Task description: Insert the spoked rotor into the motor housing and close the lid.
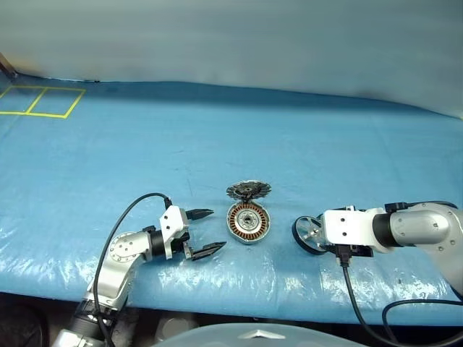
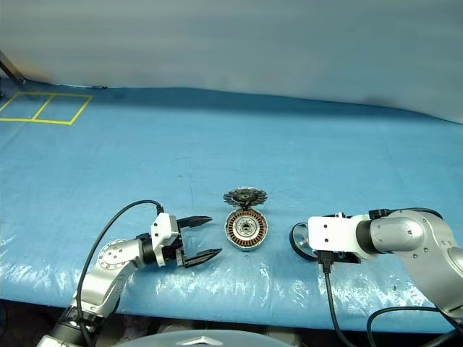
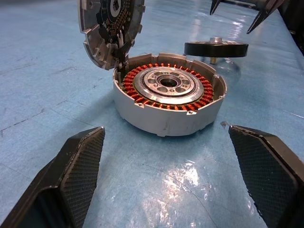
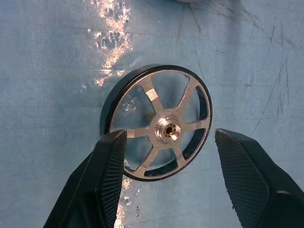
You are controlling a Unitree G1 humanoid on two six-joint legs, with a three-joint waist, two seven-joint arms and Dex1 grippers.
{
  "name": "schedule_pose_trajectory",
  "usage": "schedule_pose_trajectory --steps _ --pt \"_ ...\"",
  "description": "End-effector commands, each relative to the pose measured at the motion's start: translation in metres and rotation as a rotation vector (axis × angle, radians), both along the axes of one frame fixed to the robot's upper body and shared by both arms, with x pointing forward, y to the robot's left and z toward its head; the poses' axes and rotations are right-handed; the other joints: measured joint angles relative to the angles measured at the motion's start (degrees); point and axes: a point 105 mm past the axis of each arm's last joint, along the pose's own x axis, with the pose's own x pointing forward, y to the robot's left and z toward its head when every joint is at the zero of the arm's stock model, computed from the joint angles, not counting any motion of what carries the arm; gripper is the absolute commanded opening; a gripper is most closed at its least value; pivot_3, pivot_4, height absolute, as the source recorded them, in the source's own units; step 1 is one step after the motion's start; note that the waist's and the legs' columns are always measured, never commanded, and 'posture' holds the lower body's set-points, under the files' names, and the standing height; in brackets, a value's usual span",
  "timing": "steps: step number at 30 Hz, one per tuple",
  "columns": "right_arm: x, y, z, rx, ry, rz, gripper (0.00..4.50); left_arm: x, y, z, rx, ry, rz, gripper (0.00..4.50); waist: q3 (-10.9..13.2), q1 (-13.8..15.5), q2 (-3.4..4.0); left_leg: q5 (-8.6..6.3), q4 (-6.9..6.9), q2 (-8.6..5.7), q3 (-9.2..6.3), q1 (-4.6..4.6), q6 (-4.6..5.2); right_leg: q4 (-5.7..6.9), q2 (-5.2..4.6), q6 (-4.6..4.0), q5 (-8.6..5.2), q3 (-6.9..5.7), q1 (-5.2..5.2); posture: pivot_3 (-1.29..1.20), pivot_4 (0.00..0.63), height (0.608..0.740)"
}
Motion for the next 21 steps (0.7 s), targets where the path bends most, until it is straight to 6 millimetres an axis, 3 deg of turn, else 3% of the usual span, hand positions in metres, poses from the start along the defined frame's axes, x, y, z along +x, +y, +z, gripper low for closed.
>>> schedule_pose_trajectory --steps 1,6,13,18,21 --pt "0.005 0.006 0.002 -0.025 -0.050 0.056 3.10 0.000 -0.003 0.006 0.000 -0.035 -0.018 4.50 0.00 -0.01 0.00 0.00 -0.01 0.01 0.00 0.00 0.00 0.00 0.00 0.00 0.00 0.00 -0.01 0.00 0.150 0.740" --pt "0.009 0.007 0.003 -0.049 -0.061 0.085 3.10 -0.001 -0.002 0.005 0.005 -0.032 -0.014 4.50 0.00 0.03 -0.01 0.00 -0.02 -0.01 -0.01 -0.01 0.00 -0.02 -0.01 0.00 0.00 -0.01 0.00 0.00 0.150 0.740" --pt "0.009 0.015 0.025 0.060 -0.032 0.067 3.10 -0.003 0.001 0.005 0.006 -0.024 -0.008 4.50 0.00 0.03 -0.01 -0.01 -0.02 -0.02 -0.02 0.00 0.01 -0.01 -0.02 -0.01 0.01 -0.01 0.00 0.00 0.150 0.740" --pt "0.010 0.004 0.009 -0.084 -0.025 0.123 3.10 -0.007 0.000 0.002 0.005 -0.014 -0.006 4.50 0.00 0.02 0.00 -0.01 -0.02 -0.01 -0.02 0.00 0.01 -0.01 -0.02 -0.02 0.00 -0.01 0.00 0.00 0.150 0.740" --pt "0.007 0.012 0.006 -0.049 0.011 0.142 3.10 -0.009 0.000 0.002 0.002 -0.011 -0.006 4.50 0.00 0.03 0.00 -0.01 -0.03 -0.01 -0.01 0.00 0.02 -0.01 -0.03 -0.02 0.00 -0.01 -0.01 0.00 0.150 0.740"
